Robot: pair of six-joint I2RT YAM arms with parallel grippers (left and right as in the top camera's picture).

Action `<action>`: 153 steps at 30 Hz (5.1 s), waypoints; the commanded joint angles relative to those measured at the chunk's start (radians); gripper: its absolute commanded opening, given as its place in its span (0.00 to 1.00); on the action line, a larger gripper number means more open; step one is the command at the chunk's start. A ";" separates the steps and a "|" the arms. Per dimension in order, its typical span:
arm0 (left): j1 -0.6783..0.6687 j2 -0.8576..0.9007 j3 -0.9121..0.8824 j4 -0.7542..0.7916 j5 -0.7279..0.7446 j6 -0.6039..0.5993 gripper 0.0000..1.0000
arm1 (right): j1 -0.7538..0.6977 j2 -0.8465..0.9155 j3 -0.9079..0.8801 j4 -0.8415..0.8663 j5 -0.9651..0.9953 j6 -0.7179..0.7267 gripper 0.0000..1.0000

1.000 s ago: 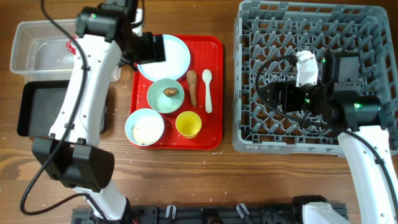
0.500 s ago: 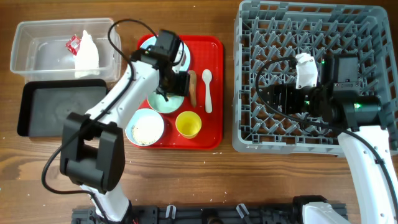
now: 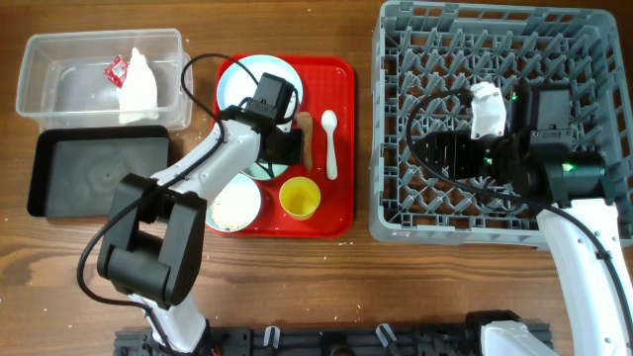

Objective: Sort waste into correct bins and load items into the dishwasher rack
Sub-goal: 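Grasp the green bowl with the left gripper, then tip the green bowl over the black tray to dump the scrap, then return the green bowl to the red tray and grasp the blue bowl, then tip the light blue bowl over the black tray to pour rice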

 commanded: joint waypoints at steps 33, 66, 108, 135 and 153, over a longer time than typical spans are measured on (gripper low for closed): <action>0.668 -0.274 0.129 -0.387 0.514 0.055 0.04 | -0.001 0.009 0.018 0.043 0.009 0.032 0.99; 0.779 -0.293 0.129 -0.349 0.893 0.216 0.04 | -0.001 0.009 0.018 -0.001 0.050 0.033 0.98; 0.029 -0.118 0.019 -0.525 -0.175 -0.257 0.71 | -0.001 0.009 0.018 -0.026 0.088 0.029 0.98; 0.099 -0.128 0.200 -0.717 -0.069 -0.103 0.04 | -0.001 0.009 0.018 0.002 0.088 0.030 0.98; 1.043 -0.053 0.232 -0.533 1.036 0.411 0.04 | -0.001 0.009 0.018 0.039 0.088 0.031 0.99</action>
